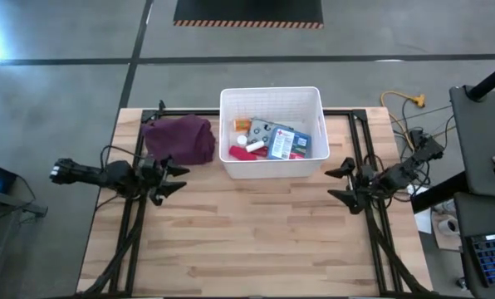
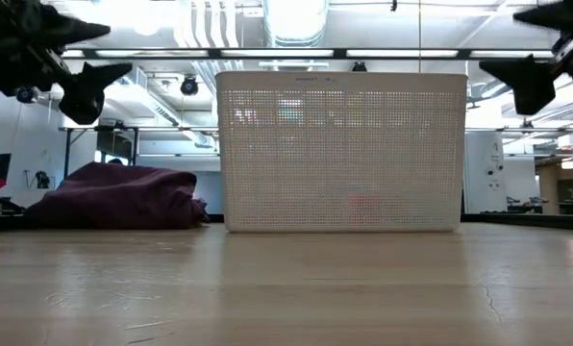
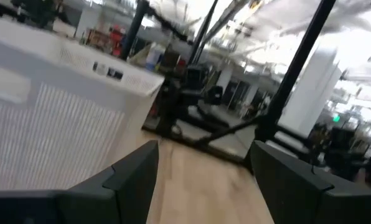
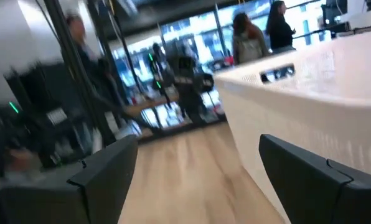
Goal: Pick & place medical supplies in basket/bin
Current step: Return to Home Position
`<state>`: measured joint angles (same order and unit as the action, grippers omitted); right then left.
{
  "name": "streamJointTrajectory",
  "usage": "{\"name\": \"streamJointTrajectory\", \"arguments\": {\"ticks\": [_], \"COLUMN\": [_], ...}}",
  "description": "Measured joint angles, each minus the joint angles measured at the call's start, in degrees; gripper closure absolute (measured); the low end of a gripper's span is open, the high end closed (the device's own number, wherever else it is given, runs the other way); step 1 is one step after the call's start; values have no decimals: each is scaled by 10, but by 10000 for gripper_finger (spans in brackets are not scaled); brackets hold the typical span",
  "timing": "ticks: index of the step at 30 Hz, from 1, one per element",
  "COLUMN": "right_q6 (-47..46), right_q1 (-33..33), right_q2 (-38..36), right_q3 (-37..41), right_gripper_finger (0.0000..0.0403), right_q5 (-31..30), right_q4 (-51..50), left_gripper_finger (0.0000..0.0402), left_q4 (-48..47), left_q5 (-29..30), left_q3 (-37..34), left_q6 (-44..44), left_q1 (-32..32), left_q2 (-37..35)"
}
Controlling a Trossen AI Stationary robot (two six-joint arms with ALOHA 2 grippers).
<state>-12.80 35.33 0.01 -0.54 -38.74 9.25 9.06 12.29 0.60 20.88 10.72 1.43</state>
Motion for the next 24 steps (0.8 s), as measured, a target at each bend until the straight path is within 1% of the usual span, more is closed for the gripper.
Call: {"name": "streamJointTrajectory", "arguments": {"ticks": [4, 11, 19, 21, 23, 24], "right_q6": [13, 10, 8, -17, -20, -20], "right_q1": [0, 0, 0, -10, -36, -52], "right_q2": [4, 20, 19, 8, 0, 0], "right_q3": [0, 0, 0, 0, -1, -1], "right_gripper_finger": [76, 76, 76, 76, 76, 76], "right_q5": [-2, -3, -3, -11, -22, -17], "right_q4": [-55, -55, -55, -56, -54, -55], "left_gripper_finger": [163, 163, 163, 163, 163, 163], "left_q4": [-11, -12, -12, -11, -12, -11], "left_q5": [0, 0, -1, -1, -2, -2], "left_q3": [0, 0, 0, 0, 0, 0], "left_q6": [0, 0, 0, 0, 0, 0], "left_q1": [0, 0, 0, 0, 0, 0], "left_q2": [24, 71, 123, 136, 148, 155]}}
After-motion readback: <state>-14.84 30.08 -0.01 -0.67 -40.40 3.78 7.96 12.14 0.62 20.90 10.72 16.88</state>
